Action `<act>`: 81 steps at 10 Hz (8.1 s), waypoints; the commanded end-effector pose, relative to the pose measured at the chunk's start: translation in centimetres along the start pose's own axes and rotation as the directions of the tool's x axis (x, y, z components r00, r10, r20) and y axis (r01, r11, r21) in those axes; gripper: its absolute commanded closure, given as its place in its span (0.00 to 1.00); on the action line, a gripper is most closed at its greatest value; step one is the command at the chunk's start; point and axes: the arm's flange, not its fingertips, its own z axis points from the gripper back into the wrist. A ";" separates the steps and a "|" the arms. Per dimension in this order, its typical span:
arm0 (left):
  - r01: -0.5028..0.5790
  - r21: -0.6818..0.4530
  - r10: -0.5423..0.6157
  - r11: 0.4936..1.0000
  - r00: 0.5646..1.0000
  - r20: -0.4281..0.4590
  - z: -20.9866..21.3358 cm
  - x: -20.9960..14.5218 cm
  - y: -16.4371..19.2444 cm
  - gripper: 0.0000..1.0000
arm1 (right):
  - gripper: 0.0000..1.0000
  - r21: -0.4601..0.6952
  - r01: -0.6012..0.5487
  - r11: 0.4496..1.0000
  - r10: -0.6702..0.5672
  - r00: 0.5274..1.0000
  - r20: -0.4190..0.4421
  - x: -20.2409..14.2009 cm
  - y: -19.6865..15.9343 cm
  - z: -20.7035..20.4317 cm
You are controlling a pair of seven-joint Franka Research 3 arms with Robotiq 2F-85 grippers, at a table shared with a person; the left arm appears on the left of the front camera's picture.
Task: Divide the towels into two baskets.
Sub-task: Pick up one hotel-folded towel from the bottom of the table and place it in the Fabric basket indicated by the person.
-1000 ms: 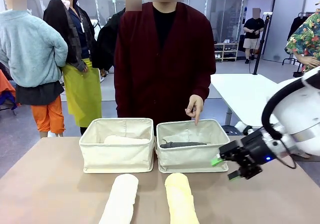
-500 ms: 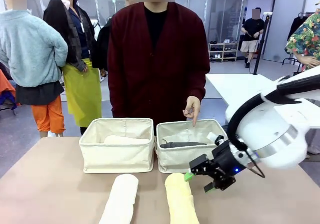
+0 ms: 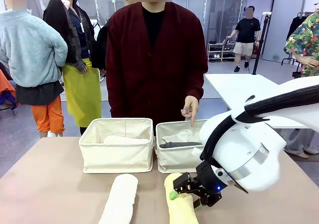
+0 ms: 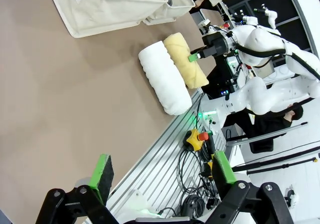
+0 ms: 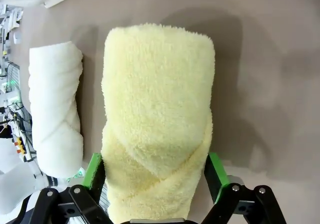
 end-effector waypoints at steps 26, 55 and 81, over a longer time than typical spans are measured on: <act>0.008 -0.001 -0.008 1.000 1.000 -0.003 0.3 -0.2 -0.2 0.00 | 0.98 -0.306 -0.853 0.423 0.640 0.520 -0.566 -7.2 9.7 12.7; 0.008 -0.001 -0.008 1.000 1.000 -0.003 0.3 -0.2 -0.2 0.00 | 0.44 -0.130 -0.991 0.015 0.795 0.091 -0.600 29.4 10.3 9.7; 0.008 -0.001 -0.008 1.000 1.000 -0.003 0.3 -0.2 -0.2 0.00 | 0.00 -0.151 -0.966 0.211 0.830 0.258 -0.493 21.9 5.4 17.5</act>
